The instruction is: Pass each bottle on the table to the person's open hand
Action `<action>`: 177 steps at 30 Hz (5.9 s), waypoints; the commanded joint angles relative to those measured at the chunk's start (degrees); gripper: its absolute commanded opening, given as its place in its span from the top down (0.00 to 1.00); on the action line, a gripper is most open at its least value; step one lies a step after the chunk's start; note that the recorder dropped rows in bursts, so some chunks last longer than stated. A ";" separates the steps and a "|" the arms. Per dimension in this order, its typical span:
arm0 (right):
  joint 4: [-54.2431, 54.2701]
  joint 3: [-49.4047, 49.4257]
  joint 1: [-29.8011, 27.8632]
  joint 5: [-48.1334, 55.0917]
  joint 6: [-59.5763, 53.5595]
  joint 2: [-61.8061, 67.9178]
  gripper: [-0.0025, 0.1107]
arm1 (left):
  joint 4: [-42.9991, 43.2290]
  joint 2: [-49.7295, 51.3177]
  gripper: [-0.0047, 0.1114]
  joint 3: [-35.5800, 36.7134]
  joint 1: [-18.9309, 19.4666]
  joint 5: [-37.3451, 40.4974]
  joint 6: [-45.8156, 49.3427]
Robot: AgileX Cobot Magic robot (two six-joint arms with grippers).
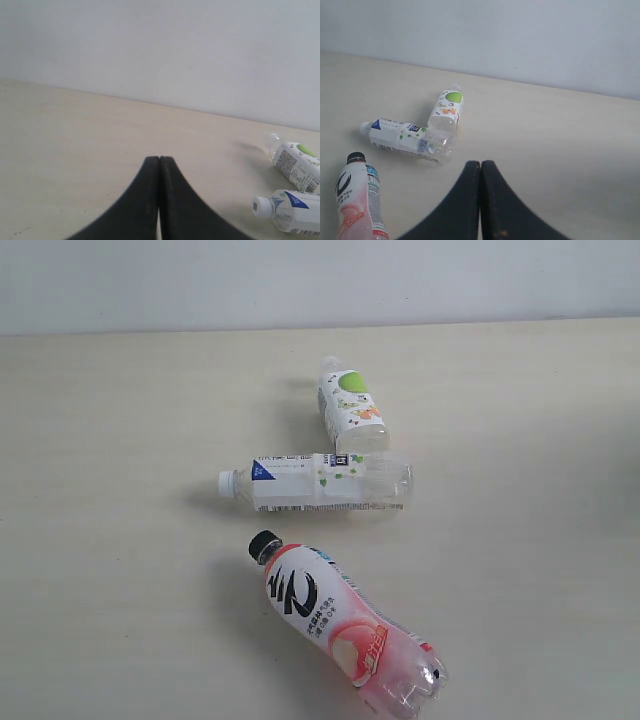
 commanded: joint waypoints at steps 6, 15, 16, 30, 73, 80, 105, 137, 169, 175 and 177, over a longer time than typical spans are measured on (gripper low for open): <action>0.20 0.12 -0.11 -0.09 -0.30 -0.26 0.98 | -0.35 -0.39 0.96 0.21 0.09 -0.26 0.00; 0.20 0.12 -0.11 -0.08 -0.19 -0.26 0.98 | -0.35 -0.39 0.96 0.21 0.09 -0.26 0.00; 0.20 0.12 -0.11 -0.08 -0.19 -0.26 0.98 | -0.35 -0.39 0.96 0.21 0.09 -0.26 0.00; 7.14 0.12 -0.11 -13.22 1.68 -0.26 0.98 | -0.35 -0.39 0.96 0.21 0.09 -0.26 0.00; -5.74 -17.83 25.90 -6.02 3.87 71.22 0.40 | -0.35 -0.39 0.96 0.21 0.09 -0.26 0.00; 6.16 -17.83 25.90 -10.41 -3.88 73.64 0.28 | -0.35 -0.39 0.96 0.21 0.09 -0.26 0.00; 6.79 -17.83 34.33 -18.82 -8.50 85.84 0.13 | -0.35 -0.39 0.96 0.21 0.09 -0.26 0.00; 5.72 -20.13 34.51 -19.20 -5.12 96.98 0.13 | -0.35 -0.39 0.96 0.21 0.09 -0.26 0.00; 8.22 -20.13 34.51 -19.18 -5.95 101.15 0.73 | -0.35 -0.39 0.96 0.21 0.09 -0.26 0.00; 8.33 -20.13 34.51 -19.18 -3.16 101.15 0.94 | -0.35 -0.39 0.96 0.21 0.09 -0.26 0.00; 8.33 -20.13 34.51 -19.18 -3.16 101.15 0.98 | -0.35 -0.39 0.96 0.21 0.09 -0.26 0.00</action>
